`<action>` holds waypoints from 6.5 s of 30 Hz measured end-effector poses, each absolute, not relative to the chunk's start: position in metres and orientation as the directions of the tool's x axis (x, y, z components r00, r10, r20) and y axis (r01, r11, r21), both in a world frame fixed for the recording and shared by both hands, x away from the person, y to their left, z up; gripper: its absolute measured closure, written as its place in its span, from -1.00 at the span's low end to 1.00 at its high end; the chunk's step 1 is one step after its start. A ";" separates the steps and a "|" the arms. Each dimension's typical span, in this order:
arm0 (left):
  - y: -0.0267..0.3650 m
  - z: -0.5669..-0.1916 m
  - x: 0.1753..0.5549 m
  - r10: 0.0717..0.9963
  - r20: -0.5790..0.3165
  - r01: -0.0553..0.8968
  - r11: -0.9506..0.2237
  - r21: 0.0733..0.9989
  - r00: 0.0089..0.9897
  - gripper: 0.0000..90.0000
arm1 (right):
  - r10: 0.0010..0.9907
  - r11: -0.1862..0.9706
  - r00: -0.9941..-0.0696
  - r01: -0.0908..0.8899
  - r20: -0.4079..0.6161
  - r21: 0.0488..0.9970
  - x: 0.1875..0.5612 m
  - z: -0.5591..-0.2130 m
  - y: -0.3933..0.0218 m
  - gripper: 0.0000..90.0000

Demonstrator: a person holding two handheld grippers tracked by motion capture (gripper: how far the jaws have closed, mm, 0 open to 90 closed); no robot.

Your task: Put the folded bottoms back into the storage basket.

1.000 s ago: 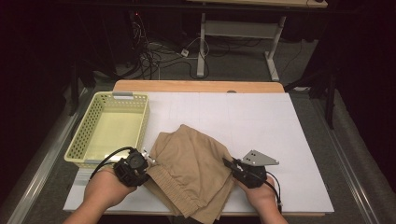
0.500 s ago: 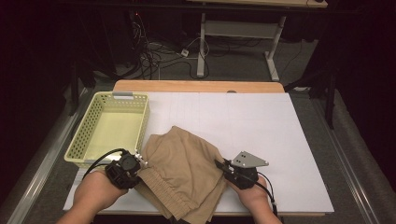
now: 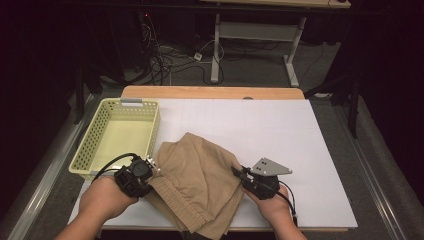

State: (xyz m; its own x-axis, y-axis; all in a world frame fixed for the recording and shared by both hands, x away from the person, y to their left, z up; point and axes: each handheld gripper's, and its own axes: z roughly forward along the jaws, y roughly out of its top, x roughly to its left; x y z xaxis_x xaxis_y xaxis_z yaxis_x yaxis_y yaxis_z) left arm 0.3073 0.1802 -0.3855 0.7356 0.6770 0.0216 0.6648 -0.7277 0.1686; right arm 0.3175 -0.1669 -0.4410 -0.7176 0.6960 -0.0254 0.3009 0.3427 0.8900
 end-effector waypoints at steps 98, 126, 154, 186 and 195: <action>0.242 -0.281 0.347 0.705 0.042 0.699 -0.708 0.101 0.708 0.77 | 0.648 0.384 -0.748 0.163 -0.140 0.909 0.372 -0.347 -0.092 0.82; 0.311 -0.301 0.345 0.798 0.036 0.791 -0.602 0.108 0.602 0.77 | 0.577 0.409 -0.807 0.151 -0.127 0.900 0.415 -0.369 -0.013 0.82; 0.375 -0.308 0.347 0.891 0.059 0.877 -0.453 0.158 0.450 0.76 | 0.515 0.457 -0.842 0.109 -0.163 0.883 0.473 -0.368 0.074 0.82; 0.369 -0.357 0.350 0.897 0.076 0.882 -0.443 0.162 0.436 0.60 | 0.565 0.512 -0.814 0.219 -0.133 0.831 0.525 -0.404 0.105 0.71; 0.369 -0.359 0.349 0.901 0.037 0.888 -0.433 0.154 0.433 0.29 | 0.567 0.505 -0.816 0.239 -0.110 0.830 0.530 -0.407 0.106 0.27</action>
State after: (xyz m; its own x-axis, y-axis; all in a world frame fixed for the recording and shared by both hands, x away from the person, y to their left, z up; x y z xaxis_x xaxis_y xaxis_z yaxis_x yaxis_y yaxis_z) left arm 0.3487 0.3694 -0.3585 0.4326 0.9008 0.0365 0.8883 -0.4328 0.1538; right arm 0.5303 0.1064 -0.4073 -0.8161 0.5673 -0.1103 0.2388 0.5047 0.8296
